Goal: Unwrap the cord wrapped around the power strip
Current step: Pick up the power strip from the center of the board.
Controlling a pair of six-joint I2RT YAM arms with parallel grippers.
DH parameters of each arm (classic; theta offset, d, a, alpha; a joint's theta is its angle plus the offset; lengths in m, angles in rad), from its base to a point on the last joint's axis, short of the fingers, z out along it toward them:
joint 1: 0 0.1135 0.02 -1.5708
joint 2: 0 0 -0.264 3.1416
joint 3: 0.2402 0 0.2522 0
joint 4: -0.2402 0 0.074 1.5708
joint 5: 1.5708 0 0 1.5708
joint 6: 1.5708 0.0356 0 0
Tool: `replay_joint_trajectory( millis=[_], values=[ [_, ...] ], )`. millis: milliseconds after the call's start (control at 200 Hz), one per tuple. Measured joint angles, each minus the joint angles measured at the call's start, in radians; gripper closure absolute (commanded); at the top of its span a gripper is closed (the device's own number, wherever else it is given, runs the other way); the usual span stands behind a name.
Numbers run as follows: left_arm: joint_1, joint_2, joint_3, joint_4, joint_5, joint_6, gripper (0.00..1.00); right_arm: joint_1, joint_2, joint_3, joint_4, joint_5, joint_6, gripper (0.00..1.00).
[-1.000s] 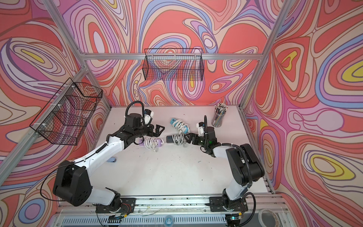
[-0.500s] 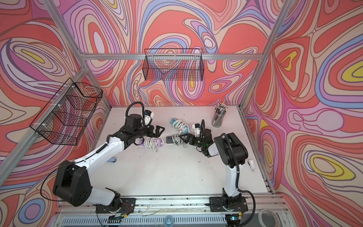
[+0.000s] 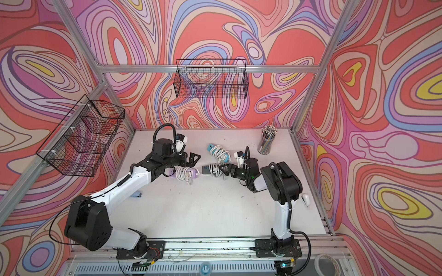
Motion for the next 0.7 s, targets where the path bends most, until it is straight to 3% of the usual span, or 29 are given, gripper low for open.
replay_joint_trajectory(
  millis=[381, 601, 701],
  values=[
    [0.0, -0.018, -0.015, 0.004, 0.0, 0.0, 0.0, 0.001, -0.039, 0.001, -0.138, 0.026, -0.068, 0.32],
    [0.0, -0.033, -0.026, 0.006, -0.003, 0.0, 0.0, 0.001, -0.04, 0.003, -0.145, 0.024, -0.069, 0.59],
    [0.0, -0.036, -0.028, 0.007, -0.004, 0.0, 0.0, 0.001, -0.04, 0.008, -0.153, 0.023, -0.069, 0.6]
  ],
)
